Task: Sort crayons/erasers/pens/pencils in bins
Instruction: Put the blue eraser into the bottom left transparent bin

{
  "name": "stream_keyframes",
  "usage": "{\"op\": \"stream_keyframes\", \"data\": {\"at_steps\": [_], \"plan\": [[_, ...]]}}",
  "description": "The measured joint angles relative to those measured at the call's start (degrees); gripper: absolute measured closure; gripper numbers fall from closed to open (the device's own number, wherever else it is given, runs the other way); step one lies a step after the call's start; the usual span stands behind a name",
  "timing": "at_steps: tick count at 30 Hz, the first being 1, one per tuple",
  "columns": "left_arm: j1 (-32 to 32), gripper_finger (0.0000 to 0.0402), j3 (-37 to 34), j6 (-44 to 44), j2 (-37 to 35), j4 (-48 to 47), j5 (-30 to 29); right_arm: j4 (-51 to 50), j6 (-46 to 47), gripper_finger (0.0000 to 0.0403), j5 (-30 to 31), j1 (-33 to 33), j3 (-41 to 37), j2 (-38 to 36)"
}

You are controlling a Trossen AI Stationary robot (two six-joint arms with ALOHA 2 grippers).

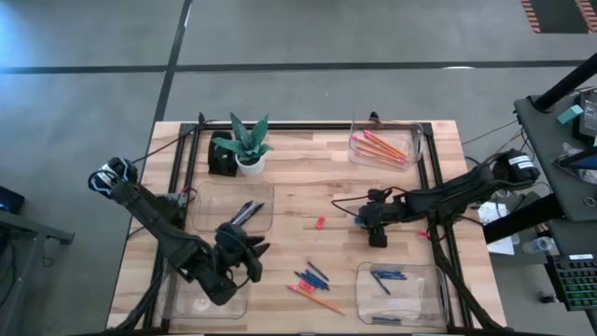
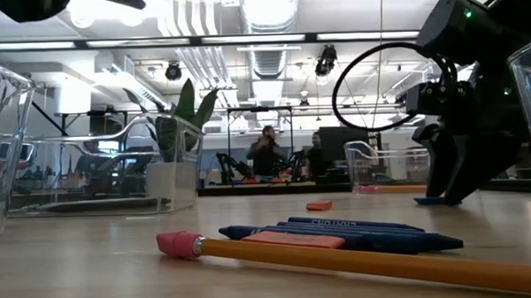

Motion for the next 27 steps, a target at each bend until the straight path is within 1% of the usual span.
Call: {"op": "stream_keyframes", "data": {"at_steps": [5,9,11,20,24,27], "plan": [[2.09,0.0292,0.02,-0.02,1.74,0.12,-0.87,1.96,-0.12,0.0217,0.02,0.0,-0.11,2.5],[3.78,0.0292,0.03,-0.05,4.06,1.38,-5.93,2.7,0.57,0.0232,0.0,0.02,-0.11,2.75],[4.6,0.0292,0.04,-0.04,5.42,1.41,-7.51,2.68,1.39,0.0245,-0.15,0.02,-0.11,2.75],[8.76,0.0292,0.04,-0.11,10.08,3.45,-8.04,2.65,2.83,0.0311,1.03,0.07,-0.17,2.81],[10.49,0.0292,0.04,-0.11,11.9,6.73,-8.09,2.63,2.86,0.0332,1.51,0.11,-0.18,2.81],[11.49,0.0292,0.04,-0.11,13.04,9.28,-7.69,2.61,3.16,0.0339,1.57,0.11,-0.19,2.79]]}}
